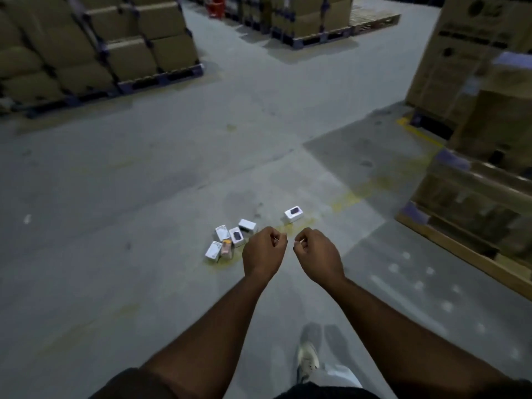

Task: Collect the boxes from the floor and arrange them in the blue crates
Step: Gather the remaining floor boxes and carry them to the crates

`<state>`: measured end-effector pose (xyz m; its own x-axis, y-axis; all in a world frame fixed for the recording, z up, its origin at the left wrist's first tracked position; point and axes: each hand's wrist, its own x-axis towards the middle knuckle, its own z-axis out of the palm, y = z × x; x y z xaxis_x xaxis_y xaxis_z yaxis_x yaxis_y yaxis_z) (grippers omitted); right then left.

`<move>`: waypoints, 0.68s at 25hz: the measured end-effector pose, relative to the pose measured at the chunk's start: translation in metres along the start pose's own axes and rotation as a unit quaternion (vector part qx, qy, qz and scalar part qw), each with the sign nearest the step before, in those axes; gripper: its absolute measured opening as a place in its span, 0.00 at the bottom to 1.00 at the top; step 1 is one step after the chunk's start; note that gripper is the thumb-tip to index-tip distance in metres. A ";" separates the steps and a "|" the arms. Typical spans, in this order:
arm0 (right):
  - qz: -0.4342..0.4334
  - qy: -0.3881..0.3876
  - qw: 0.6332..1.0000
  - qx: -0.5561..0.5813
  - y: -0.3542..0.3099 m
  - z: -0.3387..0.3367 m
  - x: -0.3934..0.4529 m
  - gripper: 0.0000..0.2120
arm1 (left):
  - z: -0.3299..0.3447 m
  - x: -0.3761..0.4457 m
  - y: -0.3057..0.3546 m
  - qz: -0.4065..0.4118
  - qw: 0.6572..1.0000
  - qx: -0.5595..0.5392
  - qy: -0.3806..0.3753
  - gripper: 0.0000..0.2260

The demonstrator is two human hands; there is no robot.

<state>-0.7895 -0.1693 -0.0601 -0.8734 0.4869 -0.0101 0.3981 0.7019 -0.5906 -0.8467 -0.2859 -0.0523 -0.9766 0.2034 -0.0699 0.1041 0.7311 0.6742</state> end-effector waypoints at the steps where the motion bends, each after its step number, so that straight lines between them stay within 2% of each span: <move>1: -0.004 -0.013 1.000 0.003 -0.006 0.007 0.015 0.07 | -0.003 0.014 -0.004 -0.015 1.000 0.007 0.003 0.09; 9: -0.042 -0.117 0.992 0.027 -0.049 0.069 0.105 0.05 | -0.030 0.097 -0.058 -0.144 0.985 0.013 0.092 0.11; 14: -0.061 -0.163 0.985 0.015 -0.079 0.111 0.153 0.06 | -0.041 0.147 -0.099 -0.204 0.974 -0.007 0.099 0.12; 17: -0.047 -0.162 0.986 0.014 -0.107 0.144 0.188 0.05 | -0.055 0.192 -0.130 -0.217 0.972 -0.028 0.087 0.11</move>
<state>-1.0365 -0.2281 -0.1153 -0.9514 0.2257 -0.2095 0.3078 0.7193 -0.6228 -1.0583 -0.3777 -0.1136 -0.9436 -0.2341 -0.2343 -0.3311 0.6864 0.6475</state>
